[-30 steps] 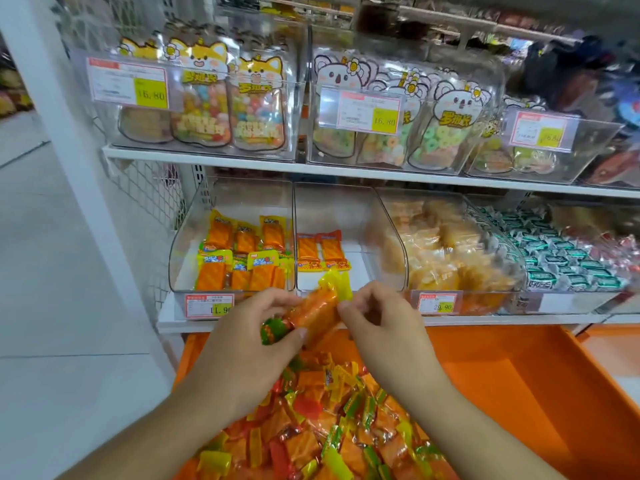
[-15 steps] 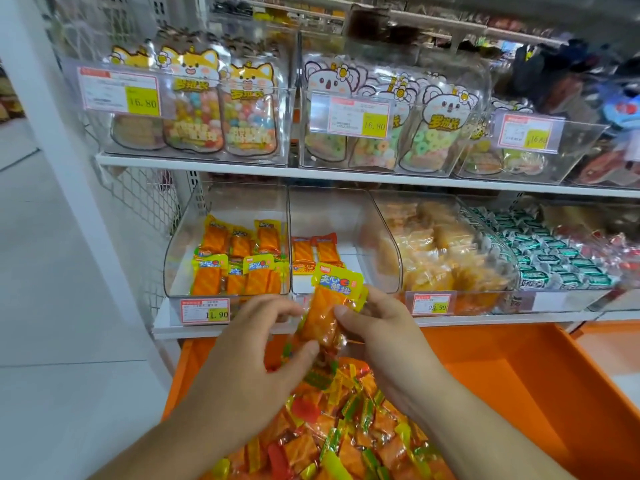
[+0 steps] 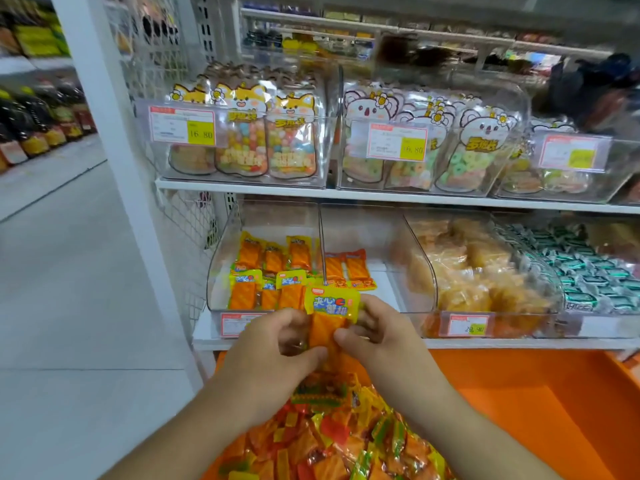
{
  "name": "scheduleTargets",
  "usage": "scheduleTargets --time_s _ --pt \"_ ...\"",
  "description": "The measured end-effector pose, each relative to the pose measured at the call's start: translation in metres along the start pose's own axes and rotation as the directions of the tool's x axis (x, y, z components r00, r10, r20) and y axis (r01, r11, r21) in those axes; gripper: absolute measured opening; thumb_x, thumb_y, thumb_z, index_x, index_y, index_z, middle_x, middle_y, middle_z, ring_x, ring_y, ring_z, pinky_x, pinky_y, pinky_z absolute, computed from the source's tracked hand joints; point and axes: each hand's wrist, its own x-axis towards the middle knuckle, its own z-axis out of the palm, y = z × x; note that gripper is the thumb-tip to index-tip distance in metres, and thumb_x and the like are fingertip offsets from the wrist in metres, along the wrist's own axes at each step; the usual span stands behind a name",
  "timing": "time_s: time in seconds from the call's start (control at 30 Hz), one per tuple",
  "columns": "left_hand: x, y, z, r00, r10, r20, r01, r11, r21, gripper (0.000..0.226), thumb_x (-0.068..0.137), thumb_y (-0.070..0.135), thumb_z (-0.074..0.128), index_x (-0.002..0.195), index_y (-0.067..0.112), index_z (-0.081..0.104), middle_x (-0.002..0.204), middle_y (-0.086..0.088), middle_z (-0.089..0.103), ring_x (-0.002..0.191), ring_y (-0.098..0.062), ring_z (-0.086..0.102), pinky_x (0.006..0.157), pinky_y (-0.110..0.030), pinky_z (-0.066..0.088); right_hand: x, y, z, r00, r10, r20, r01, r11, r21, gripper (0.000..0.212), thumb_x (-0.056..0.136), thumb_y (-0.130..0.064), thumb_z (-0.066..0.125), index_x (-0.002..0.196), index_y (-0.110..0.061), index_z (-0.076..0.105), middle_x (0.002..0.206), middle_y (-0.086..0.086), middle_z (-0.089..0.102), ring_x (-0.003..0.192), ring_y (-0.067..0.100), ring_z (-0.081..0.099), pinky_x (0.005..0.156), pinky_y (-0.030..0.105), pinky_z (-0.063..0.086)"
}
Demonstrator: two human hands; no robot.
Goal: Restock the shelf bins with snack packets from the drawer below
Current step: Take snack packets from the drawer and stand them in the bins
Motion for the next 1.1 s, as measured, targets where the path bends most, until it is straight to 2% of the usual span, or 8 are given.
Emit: scheduleTargets --time_s 0.07,0.17,0.27,0.5,0.6,0.7,0.9,1.1 --pt "0.012 0.002 -0.011 0.997 -0.055 -0.063 0.052 0.998 -0.035 0.028 0.081 0.025 0.087 0.092 0.038 0.065 0.086 0.027 0.075 0.081 0.004 0.072 0.079 -0.024 0.059 0.011 -0.002 0.003 0.999 -0.017 -0.037 0.014 0.997 -0.073 0.039 0.096 -0.012 0.071 0.126 -0.034 0.059 0.111 -0.01 0.072 0.101 0.008 0.067 0.087 0.02 0.053" --pt "0.044 -0.002 -0.035 0.976 -0.145 -0.16 0.13 0.986 -0.102 0.034 0.081 0.028 0.087 0.107 0.033 0.067 0.092 0.003 0.078 0.085 -0.011 0.075 0.085 -0.041 0.061 0.029 -0.005 0.001 0.996 -0.089 0.008 0.083 0.892 -0.445 0.049 0.1 -0.028 0.066 0.142 -0.042 0.044 0.135 -0.032 0.048 0.124 -0.005 0.048 0.103 0.014 0.04" --pt "0.086 -0.01 -0.054 0.963 -0.163 -0.215 0.145 0.985 -0.095 0.039 0.084 0.027 0.085 0.115 0.028 0.062 0.098 0.003 0.072 0.087 -0.013 0.072 0.079 -0.034 0.058 0.048 0.001 -0.002 0.981 -0.134 0.144 0.196 0.702 -0.685 0.065 0.104 -0.035 0.058 0.159 -0.041 0.024 0.16 -0.032 0.021 0.147 -0.01 0.016 0.119 0.016 0.019" --pt "0.188 -0.038 -0.048 0.928 -0.18 -0.326 0.199 0.98 0.024 0.012 0.086 0.016 0.081 0.084 0.019 0.069 0.083 -0.002 0.074 0.082 -0.022 0.072 0.073 -0.03 0.055 0.07 0.031 -0.003 0.963 -0.129 0.237 0.264 0.627 -0.733 0.074 0.105 -0.04 0.052 0.164 -0.045 0.008 0.163 -0.042 -0.008 0.151 -0.015 -0.003 0.122 0.011 0.012" --pt "0.225 -0.052 -0.042 0.916 -0.166 -0.364 0.239 0.957 0.166 0.024 0.084 0.025 0.082 0.105 0.018 0.074 0.098 -0.007 0.076 0.086 -0.023 0.07 0.079 -0.033 0.056 0.073 0.036 -0.002 0.96 -0.167 0.224 0.279 0.622 -0.732 0.072 0.104 -0.041 0.051 0.16 -0.054 0.008 0.159 -0.046 -0.012 0.149 -0.019 0.0 0.122 0.013 0.02" --pt "0.252 -0.065 -0.038 0.899 -0.185 -0.396 0.297 0.923 0.244 0.025 0.083 0.03 0.081 0.1 0.013 0.075 0.096 -0.012 0.076 0.09 -0.032 0.072 0.079 -0.037 0.061 0.077 0.043 -0.004 0.952 -0.187 0.243 0.306 0.623 -0.72 0.075 0.103 -0.04 0.054 0.159 -0.057 0.006 0.158 -0.047 -0.016 0.151 -0.016 -0.001 0.125 0.02 0.023" --pt "0.267 -0.086 -0.029 0.902 -0.133 -0.411 0.303 0.873 0.382 0.038 0.087 0.035 0.08 0.111 0.008 0.068 0.104 -0.013 0.073 0.099 -0.033 0.07 0.078 -0.034 0.056 0.081 0.055 -0.005 0.926 -0.304 0.224 0.369 0.603 -0.707 0.08 0.089 -0.036 0.059 0.159 -0.044 0.022 0.164 -0.038 0.012 0.148 -0.006 0.029 0.104 0.029 0.054" --pt "0.25 -0.092 -0.02 0.918 0.049 -0.394 0.199 0.801 0.564 0.031 0.092 0.033 0.076 0.11 0.012 0.061 0.1 -0.011 0.068 0.094 -0.033 0.066 0.074 -0.042 0.059 0.079 0.051 -0.004 0.919 -0.302 0.254 0.385 0.546 -0.744 0.074 0.096 -0.04 0.047 0.16 -0.05 0.01 0.16 -0.046 -0.004 0.15 -0.013 0.009 0.115 0.027 0.043"
